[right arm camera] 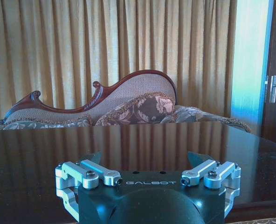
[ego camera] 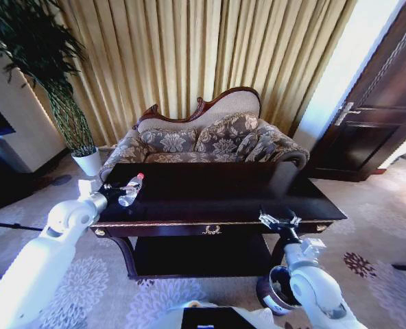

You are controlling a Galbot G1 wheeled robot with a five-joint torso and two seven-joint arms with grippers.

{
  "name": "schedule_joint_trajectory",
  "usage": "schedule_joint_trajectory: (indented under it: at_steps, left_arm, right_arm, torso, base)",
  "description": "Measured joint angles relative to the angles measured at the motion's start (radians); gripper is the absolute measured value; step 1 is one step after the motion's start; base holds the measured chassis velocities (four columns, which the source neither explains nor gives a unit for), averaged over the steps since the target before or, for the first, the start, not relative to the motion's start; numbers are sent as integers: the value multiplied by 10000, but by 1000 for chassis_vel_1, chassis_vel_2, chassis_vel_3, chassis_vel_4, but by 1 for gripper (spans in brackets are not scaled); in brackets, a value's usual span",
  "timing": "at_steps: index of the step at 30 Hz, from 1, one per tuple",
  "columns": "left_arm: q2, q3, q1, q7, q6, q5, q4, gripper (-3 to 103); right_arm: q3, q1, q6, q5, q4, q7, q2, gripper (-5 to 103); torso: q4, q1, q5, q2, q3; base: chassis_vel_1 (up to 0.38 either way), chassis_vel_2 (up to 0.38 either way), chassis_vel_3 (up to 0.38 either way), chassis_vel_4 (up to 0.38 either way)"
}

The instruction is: Move to the front of the table and place the trash on the table into the trash bin.

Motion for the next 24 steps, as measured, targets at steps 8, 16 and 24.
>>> schedule_joint_trajectory:
  at_steps: [8,16,24]
  left_arm:
    - [-228,35,283,1,-8,147,176,100]
    - [-347,107,292,1,-12,171,235,101]
    - [-461,191,333,-330,-17,128,202,70]
  right_arm:
    - [-5,26,63,-18,-176,0,-7,100]
    - [-28,105,81,-11,-245,0,-58,100]
    - [-12,109,117,16,-259,3,-69,100]
  torso:
    - [-1,0,0,0,0]
    - [-2,0,0,0,-1]
    - [-2,0,0,0,0]
  base:
    - [0,0,0,0]
    - [0,0,0,0]
    - [0,0,0,0]
